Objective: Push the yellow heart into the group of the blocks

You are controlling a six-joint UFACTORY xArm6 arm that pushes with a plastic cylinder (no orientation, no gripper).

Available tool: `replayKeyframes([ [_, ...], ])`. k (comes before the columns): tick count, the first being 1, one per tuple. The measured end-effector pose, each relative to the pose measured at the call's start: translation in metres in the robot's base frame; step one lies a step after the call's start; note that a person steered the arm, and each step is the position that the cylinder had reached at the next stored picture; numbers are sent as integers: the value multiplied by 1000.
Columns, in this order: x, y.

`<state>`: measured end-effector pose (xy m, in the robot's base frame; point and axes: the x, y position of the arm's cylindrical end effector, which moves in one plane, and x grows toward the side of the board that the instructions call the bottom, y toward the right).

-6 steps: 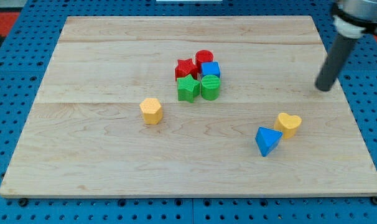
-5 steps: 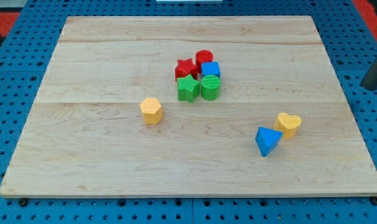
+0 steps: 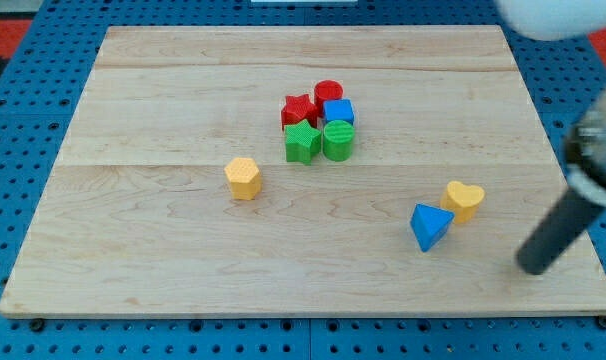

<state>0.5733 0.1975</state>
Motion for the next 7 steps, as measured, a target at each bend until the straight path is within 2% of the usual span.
replayKeyframes([
  [1, -25, -49],
  [4, -107, -57],
  [5, -40, -56],
  [6, -35, -11],
  [7, -84, -7],
])
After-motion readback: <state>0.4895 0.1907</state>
